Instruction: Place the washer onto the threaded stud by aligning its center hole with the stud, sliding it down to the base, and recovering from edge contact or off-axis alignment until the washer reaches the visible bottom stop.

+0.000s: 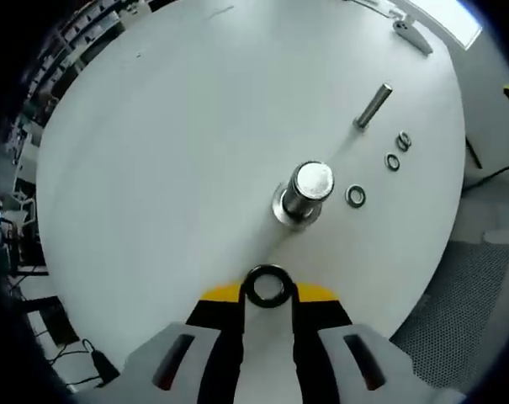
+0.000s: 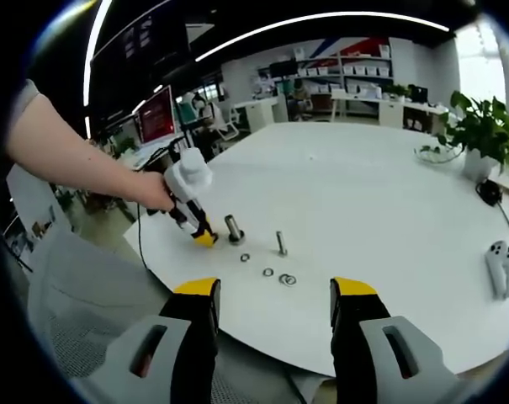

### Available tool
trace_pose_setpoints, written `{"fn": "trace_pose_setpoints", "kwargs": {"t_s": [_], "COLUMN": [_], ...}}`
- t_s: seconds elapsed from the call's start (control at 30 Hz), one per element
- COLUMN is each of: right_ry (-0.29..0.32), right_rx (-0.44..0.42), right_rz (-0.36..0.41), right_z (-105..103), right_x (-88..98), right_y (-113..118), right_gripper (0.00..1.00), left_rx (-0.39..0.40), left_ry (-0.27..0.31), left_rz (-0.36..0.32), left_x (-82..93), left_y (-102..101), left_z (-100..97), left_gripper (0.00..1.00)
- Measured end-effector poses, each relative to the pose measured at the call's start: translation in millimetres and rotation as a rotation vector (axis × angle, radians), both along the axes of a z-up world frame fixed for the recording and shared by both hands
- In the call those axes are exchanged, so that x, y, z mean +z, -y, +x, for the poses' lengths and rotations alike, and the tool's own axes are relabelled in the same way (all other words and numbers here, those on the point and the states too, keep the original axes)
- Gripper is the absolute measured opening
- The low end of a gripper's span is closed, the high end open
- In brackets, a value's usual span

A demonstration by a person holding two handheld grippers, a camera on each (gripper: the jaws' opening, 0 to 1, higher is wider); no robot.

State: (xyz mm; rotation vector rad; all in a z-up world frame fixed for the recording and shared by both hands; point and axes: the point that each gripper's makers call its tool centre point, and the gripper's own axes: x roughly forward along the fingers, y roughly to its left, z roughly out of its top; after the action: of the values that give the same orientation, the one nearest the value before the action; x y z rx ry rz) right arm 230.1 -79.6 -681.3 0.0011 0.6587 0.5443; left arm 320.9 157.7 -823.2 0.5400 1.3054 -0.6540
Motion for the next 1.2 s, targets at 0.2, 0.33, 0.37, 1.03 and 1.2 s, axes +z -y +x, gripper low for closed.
{"fn": "trace_pose_setpoints", "kwargs": {"t_s": [0.2,0.33,0.37,1.03,1.2], "right_ry": [-0.003,-0.003,-0.004,0.000,-0.001], "right_rx": [0.005,0.008,0.008,-0.002,-0.006], "right_rz": [0.002,0.000,0.001,0.014,0.018], "right_z": [-0.1,-0.5,-0.5,-0.1,0.2], "right_x": [-0.7,-0.4,-0.5,0.5,0.7], "right_y": [-1.1,-1.8,-1.9,-0.6,-0.1], "right_gripper": [0.55,0.55,0.55,0.54,0.54], "left_rx": [-0.009,-0.011,-0.008,-0.190,-0.199], "left_ry": [0.056,0.097,0.097,0.095,0.082], "left_rz": [-0.064,-0.110,-0.117,-0.080,-0.068], "left_x": [21.4,40.1,42.8,49.7,43.2], "left_y": [6.3,11.4,11.8,55.3,57.4], "left_z": [13.0,20.4,21.5,24.3,27.0], "left_gripper": [0.18,0.18,0.18,0.19,0.19]}}
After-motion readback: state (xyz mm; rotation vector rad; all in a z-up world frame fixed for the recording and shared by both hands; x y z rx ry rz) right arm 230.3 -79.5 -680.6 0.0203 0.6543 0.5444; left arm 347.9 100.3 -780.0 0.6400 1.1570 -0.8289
